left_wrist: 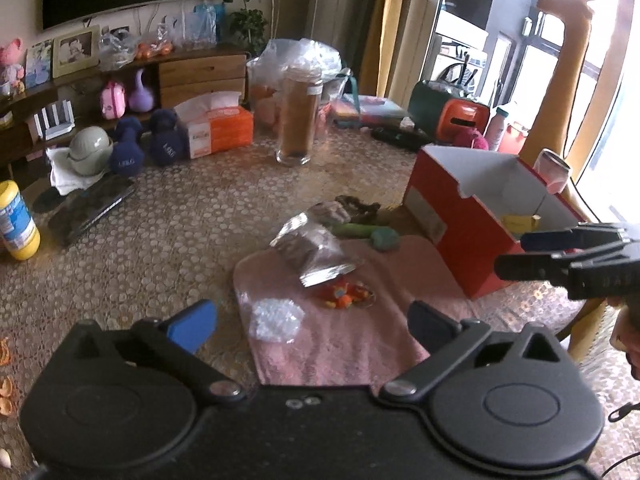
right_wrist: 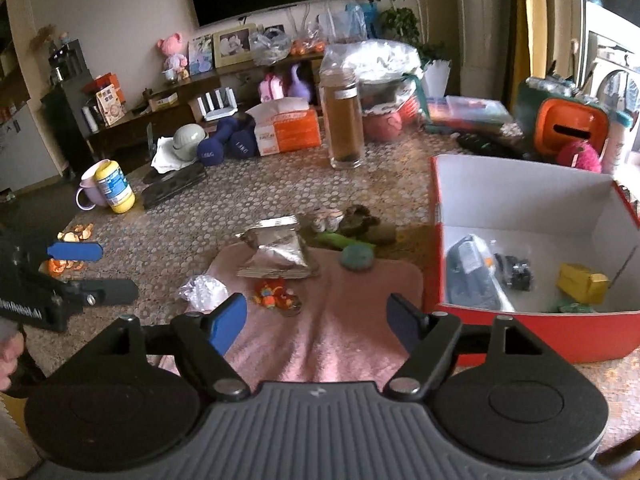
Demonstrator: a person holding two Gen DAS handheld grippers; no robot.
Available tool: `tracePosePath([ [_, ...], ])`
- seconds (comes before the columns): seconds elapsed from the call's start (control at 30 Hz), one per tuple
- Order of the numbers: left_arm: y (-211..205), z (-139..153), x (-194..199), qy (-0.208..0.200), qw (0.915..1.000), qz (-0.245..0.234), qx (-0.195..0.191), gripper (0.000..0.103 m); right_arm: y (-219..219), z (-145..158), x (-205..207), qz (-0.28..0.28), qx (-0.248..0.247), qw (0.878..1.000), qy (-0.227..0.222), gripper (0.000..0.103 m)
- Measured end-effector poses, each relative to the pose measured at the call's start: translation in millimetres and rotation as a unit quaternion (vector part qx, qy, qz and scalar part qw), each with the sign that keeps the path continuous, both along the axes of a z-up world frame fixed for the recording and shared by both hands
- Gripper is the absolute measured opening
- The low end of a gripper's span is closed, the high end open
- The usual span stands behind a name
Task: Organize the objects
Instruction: 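Move both grippers back over the pink towel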
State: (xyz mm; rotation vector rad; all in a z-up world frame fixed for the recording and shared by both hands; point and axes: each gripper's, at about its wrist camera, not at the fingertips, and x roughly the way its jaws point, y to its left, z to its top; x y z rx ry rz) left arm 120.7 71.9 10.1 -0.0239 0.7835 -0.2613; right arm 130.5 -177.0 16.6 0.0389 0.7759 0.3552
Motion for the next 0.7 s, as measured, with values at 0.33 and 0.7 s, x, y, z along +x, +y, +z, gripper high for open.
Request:
tracePosePath([
  [0.33,10.2,-36.9,17.0,0.009,0.9992,0.038,-0.013,0.102,42.6,-20.7,42.5,0.025,-0.020,0.999,0.017,0.077],
  [0.7,1.3,-78.1,30.8,-0.011,0.9957,0.092,0.005,0.102,74.3,-50.9,93.3,0.025,-0.042,0.998,0.039,0.077],
])
